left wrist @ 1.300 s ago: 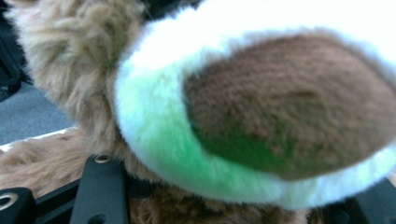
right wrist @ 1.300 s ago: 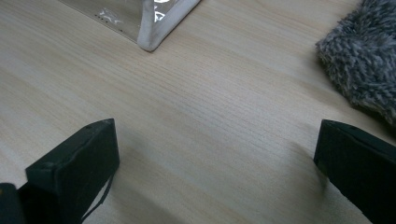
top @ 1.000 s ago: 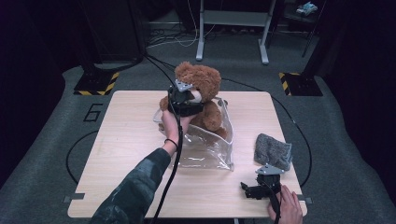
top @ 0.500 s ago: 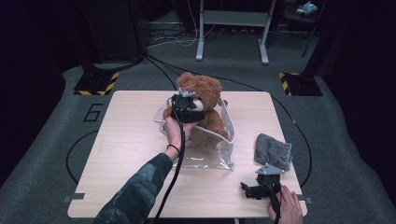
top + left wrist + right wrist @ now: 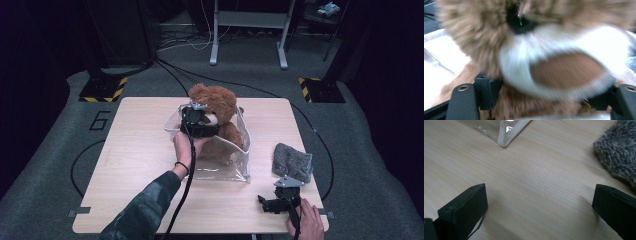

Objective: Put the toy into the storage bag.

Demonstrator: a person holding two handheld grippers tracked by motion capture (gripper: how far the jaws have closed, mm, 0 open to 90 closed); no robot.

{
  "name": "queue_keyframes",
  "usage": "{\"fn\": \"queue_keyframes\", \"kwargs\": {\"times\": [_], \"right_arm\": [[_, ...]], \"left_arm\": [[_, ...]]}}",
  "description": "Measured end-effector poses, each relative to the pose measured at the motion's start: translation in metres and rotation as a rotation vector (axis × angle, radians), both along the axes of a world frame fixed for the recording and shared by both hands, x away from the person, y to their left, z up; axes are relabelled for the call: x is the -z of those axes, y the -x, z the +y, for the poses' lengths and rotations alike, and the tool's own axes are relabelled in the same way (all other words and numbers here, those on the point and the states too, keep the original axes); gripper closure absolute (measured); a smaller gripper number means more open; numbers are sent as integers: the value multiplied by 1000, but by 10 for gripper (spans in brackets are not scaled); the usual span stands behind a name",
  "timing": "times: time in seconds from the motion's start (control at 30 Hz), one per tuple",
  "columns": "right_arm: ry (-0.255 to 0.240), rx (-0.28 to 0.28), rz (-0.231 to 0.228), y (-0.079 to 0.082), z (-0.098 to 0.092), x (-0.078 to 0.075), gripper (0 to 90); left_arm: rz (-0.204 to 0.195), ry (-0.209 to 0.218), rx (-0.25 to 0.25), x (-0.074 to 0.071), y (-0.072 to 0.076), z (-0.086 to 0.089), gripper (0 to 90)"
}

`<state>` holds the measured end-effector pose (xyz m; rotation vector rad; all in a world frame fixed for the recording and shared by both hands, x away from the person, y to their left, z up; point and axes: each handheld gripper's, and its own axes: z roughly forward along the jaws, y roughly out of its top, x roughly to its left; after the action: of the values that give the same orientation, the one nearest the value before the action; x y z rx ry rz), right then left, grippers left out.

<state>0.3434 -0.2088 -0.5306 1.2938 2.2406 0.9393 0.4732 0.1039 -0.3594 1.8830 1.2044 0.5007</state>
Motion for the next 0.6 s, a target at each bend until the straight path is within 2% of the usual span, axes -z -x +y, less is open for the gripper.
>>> {"fn": "queue_keyframes", "kwargs": {"times": [0.1, 0.4, 0.6], "right_arm": [[1, -1, -3, 0, 0, 0, 0], [2, -1, -3, 0, 0, 0, 0], [2, -2, -3, 0, 0, 0, 0]], "left_arm": [[-48, -38, 16, -5, 9, 2, 208], [-49, -14, 10, -9, 21, 29, 175], [-74, -28, -17, -12, 33, 56, 169]]}}
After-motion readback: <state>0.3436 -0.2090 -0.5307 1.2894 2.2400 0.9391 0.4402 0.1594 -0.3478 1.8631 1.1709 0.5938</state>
